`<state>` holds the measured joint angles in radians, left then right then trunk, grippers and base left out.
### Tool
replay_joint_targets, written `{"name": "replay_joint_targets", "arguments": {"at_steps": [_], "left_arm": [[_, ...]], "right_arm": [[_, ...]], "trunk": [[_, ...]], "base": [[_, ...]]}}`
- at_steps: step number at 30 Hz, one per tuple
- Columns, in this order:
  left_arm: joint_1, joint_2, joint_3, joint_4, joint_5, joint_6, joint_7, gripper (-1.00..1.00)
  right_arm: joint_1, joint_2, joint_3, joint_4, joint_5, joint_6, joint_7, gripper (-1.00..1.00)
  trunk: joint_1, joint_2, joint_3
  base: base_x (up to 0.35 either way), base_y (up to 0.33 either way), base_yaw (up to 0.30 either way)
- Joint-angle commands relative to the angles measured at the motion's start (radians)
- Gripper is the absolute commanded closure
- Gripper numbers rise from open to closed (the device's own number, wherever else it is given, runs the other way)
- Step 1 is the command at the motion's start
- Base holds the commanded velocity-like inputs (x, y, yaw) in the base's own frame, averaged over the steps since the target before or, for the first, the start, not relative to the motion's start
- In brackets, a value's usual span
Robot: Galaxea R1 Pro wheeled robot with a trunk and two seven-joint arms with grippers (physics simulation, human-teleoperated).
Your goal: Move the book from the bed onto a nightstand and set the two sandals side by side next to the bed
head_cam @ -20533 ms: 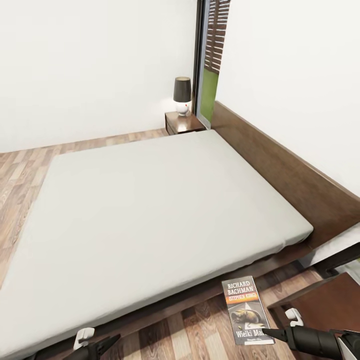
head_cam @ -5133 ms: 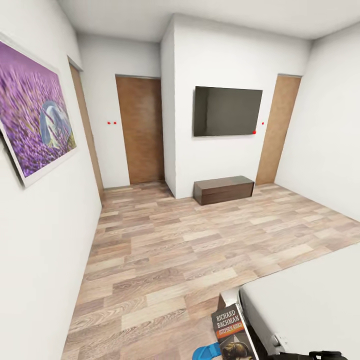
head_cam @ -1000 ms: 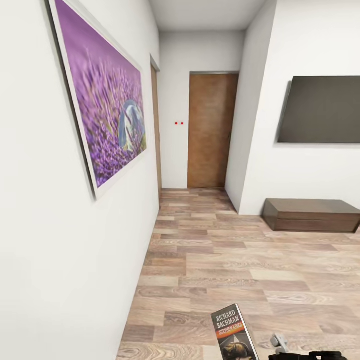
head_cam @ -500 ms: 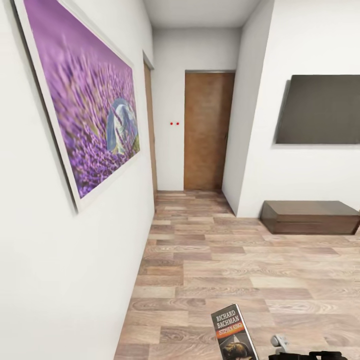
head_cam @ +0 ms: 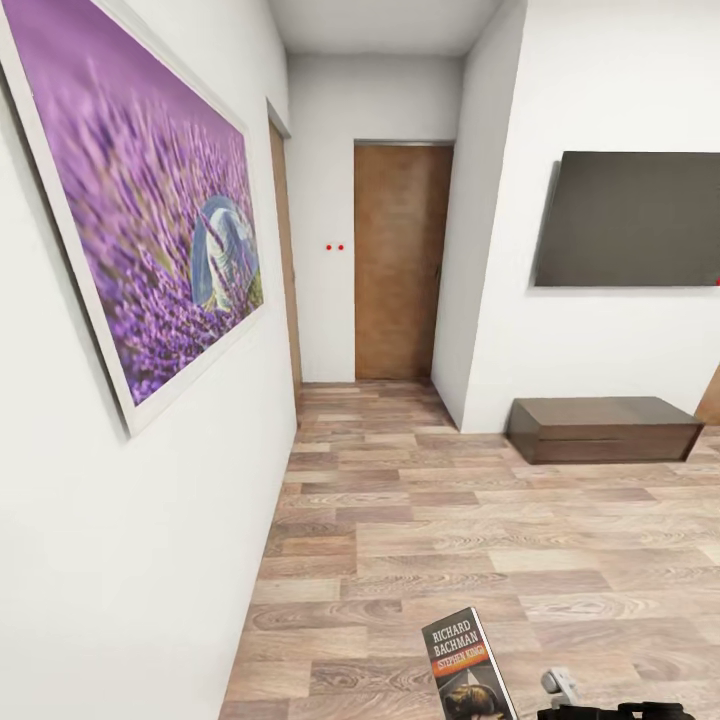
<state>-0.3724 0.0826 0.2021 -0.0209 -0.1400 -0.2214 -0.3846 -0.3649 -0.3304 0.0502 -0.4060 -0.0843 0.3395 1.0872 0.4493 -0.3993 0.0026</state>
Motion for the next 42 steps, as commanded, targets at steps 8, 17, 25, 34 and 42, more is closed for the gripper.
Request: {"name": "replay_joint_targets", "arguments": {"at_steps": [8,17,25,34,42], "left_arm": [[0.0,0.0,0.008,0.001,-0.01,-0.004,-0.002,-1.0],[0.0,0.0,0.008,0.001,-0.011,-0.004,-0.002,-1.0],[0.0,0.0,0.008,0.001,-0.011,-0.004,-0.002,-1.0],[0.0,-0.001,0.008,0.001,-0.011,-0.004,-0.002,-1.0],[0.0,-0.001,0.008,0.001,-0.011,-0.004,-0.002,-1.0]], "right_arm": [[0.0,-0.001,0.005,0.0,-0.009,0.009,-0.001,1.0],[0.0,-0.001,0.005,0.0,-0.009,0.009,-0.001,1.0],[0.0,-0.001,0.005,0.0,-0.009,0.009,-0.001,1.0],[0.0,-0.001,0.005,0.0,-0.009,0.009,-0.001,1.0],[0.0,-0.001,0.005,0.0,-0.009,0.01,0.0,1.0]], "trunk": [[0.001,-0.001,0.0],[0.001,-0.001,0.0],[0.001,-0.001,0.0],[0.001,-0.001,0.0],[0.001,-0.001,-0.002]], "base": [[0.304,0.0,0.0],[0.329,0.0,-0.122],[0.326,0.0,-0.029],[0.278,0.0,-0.001],[0.264,0.0,-0.061]]}}
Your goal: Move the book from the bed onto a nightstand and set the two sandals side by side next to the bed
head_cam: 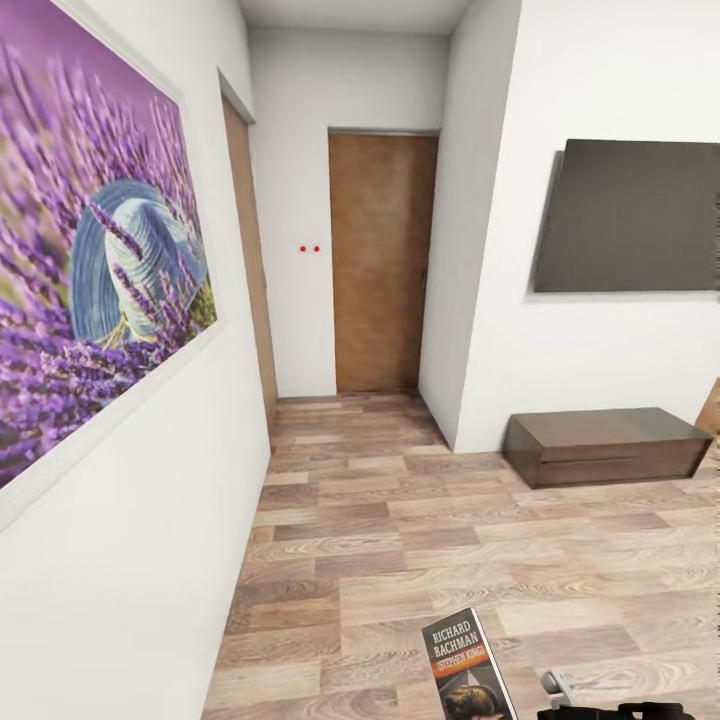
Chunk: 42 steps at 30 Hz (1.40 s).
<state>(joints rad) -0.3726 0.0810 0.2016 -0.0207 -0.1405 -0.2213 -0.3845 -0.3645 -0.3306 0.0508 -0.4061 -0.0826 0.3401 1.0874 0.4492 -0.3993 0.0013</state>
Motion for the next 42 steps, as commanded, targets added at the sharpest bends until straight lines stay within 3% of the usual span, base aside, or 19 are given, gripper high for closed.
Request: {"name": "replay_joint_targets", "arguments": {"at_steps": [1,15,30,42], "left_arm": [[0.0,0.0,0.009,0.001,-0.011,-0.004,-0.002,-1.0],[0.0,0.0,0.009,0.001,-0.011,-0.004,-0.002,-1.0],[0.0,0.0,0.009,0.001,-0.011,-0.004,-0.002,-1.0],[0.0,0.0,0.009,0.001,-0.01,-0.004,-0.002,-1.0]], "right_arm": [[-0.001,-0.001,0.004,0.0,-0.011,0.009,0.0,1.0],[-0.001,-0.001,0.004,0.0,-0.011,0.01,0.0,1.0],[-0.001,-0.001,0.004,0.0,-0.011,0.009,-0.001,1.0],[-0.001,-0.002,0.003,0.0,-0.011,0.01,-0.002,1.0]], "trunk": [[0.001,-0.001,-0.001],[0.001,-0.001,-0.003],[0.001,-0.001,-0.003],[0.001,-0.001,-0.003]], "base": [[0.261,0.0,-0.211],[0.166,0.0,-0.053],[0.294,0.0,-0.007],[0.15,0.0,-0.241]]}}
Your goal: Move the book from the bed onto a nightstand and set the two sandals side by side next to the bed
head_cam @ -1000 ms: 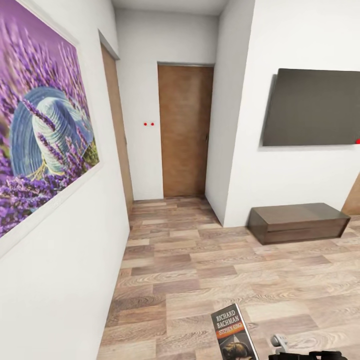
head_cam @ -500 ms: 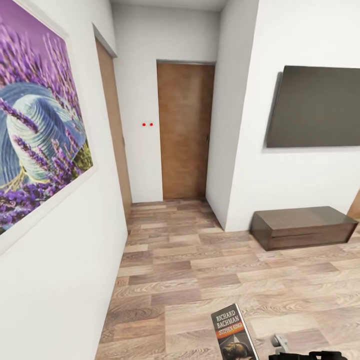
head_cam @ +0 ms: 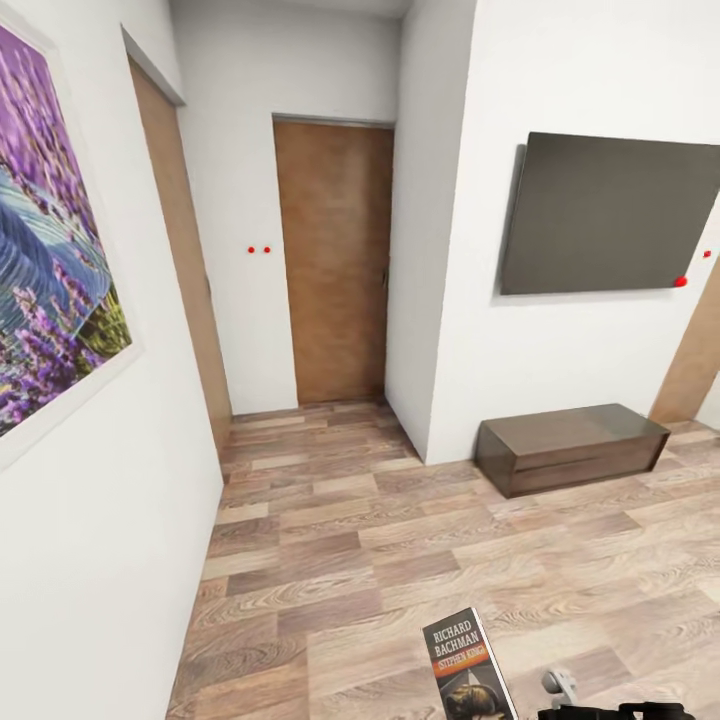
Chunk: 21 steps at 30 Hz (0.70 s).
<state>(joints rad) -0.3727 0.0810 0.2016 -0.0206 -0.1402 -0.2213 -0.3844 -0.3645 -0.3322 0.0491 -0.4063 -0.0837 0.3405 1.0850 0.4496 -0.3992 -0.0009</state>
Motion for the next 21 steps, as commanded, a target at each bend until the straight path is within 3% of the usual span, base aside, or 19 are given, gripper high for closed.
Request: {"name": "replay_joint_targets", "arguments": {"at_steps": [1,12,21], "left_arm": [[0.0,0.0,0.009,0.001,-0.011,-0.004,-0.002,-1.0],[0.0,0.0,0.009,0.001,-0.011,-0.004,-0.002,-1.0],[0.0,0.001,0.009,0.001,-0.01,-0.004,-0.002,-1.0]], "right_arm": [[-0.001,-0.001,0.005,0.0,-0.01,0.009,0.0,1.0],[-0.001,0.0,0.005,0.0,-0.01,0.009,0.0,1.0],[-0.001,-0.001,0.005,0.0,-0.01,0.009,0.001,1.0]], "trunk": [[0.0,-0.001,0.0],[0.0,-0.001,0.0],[0.0,-0.001,0.0]], "base": [[0.006,0.0,-0.281],[0.013,0.0,-0.282],[0.235,0.0,-0.282]]}}
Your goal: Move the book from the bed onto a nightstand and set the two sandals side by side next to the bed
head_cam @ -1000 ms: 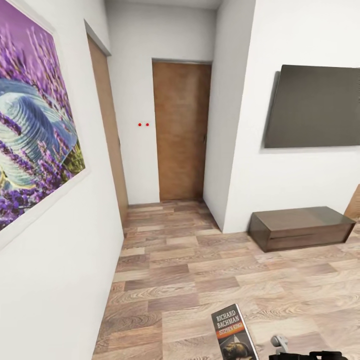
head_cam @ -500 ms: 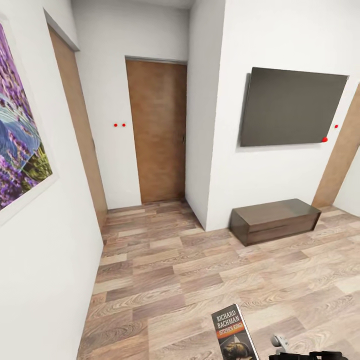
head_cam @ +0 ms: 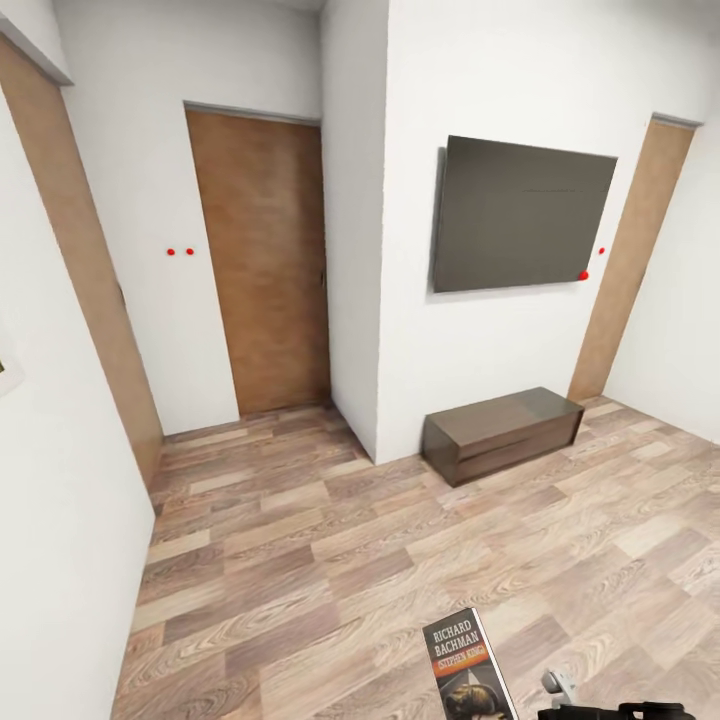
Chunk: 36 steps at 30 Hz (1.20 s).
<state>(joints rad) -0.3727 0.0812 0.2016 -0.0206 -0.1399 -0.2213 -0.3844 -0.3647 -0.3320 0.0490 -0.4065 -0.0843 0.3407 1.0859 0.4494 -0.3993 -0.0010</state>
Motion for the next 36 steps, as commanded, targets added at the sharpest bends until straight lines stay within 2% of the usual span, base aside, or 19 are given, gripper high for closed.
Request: {"name": "replay_joint_targets", "arguments": {"at_steps": [1,26,36], "left_arm": [[0.0,0.0,0.009,0.001,-0.011,-0.004,-0.002,-1.0],[0.0,0.0,0.009,0.001,-0.011,-0.004,-0.002,-1.0],[0.0,0.0,0.009,0.001,-0.011,-0.004,-0.002,-1.0]], "right_arm": [[-0.001,0.0,0.005,0.0,-0.009,0.009,0.0,1.0],[0.0,0.0,0.005,0.0,-0.009,0.009,0.0,1.0],[-0.001,-0.001,0.005,0.0,-0.009,0.009,0.0,1.0]], "trunk": [[0.001,-0.001,0.0],[0.001,-0.001,0.0],[0.001,-0.001,0.0]], "base": [[0.089,0.0,-0.282],[0.006,0.0,-0.282],[0.221,0.0,-0.282]]}}
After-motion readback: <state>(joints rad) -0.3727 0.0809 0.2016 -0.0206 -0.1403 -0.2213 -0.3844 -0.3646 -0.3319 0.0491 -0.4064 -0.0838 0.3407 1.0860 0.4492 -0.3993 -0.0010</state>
